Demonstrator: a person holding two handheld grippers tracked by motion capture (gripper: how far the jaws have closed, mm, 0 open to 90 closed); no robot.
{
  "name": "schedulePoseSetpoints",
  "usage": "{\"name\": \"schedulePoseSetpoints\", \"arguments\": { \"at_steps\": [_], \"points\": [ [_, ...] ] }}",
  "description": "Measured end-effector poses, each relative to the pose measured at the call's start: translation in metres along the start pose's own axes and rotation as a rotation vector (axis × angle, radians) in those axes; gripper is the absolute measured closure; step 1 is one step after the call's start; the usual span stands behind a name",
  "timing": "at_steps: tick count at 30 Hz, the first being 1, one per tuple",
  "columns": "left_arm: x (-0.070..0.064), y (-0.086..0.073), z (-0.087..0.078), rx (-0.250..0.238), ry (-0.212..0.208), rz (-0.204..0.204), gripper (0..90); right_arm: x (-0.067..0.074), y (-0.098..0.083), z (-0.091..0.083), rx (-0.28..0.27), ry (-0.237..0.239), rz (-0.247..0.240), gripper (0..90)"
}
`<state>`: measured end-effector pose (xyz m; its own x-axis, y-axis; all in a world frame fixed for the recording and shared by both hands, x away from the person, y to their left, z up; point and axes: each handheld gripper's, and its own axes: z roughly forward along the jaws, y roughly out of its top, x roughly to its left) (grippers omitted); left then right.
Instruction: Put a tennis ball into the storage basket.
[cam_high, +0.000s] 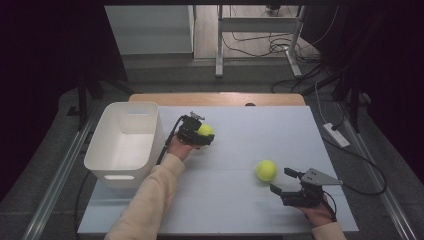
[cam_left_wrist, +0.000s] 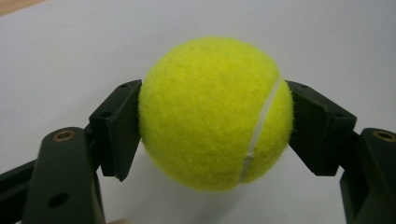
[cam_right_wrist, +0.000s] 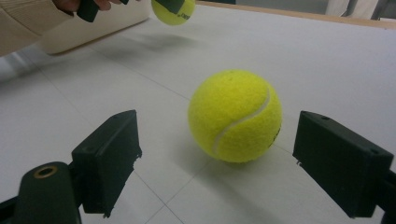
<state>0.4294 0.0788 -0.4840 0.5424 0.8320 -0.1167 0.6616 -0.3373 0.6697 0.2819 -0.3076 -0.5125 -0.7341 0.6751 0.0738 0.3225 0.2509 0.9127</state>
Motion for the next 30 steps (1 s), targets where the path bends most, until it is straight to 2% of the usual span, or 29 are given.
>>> {"name": "schedulePoseSetpoints", "arguments": {
  "at_steps": [16,30],
  "points": [
    [-0.003,-0.001,-0.014,-0.051,-0.037,0.008,26.5,0.0,0.0,0.0,-0.003,-0.003,0.004,14.5],
    [-0.008,-0.003,-0.035,-0.131,-0.061,0.013,26.5,0.0,0.0,0.0,-0.004,-0.007,0.002,14.5]
  ]
}}
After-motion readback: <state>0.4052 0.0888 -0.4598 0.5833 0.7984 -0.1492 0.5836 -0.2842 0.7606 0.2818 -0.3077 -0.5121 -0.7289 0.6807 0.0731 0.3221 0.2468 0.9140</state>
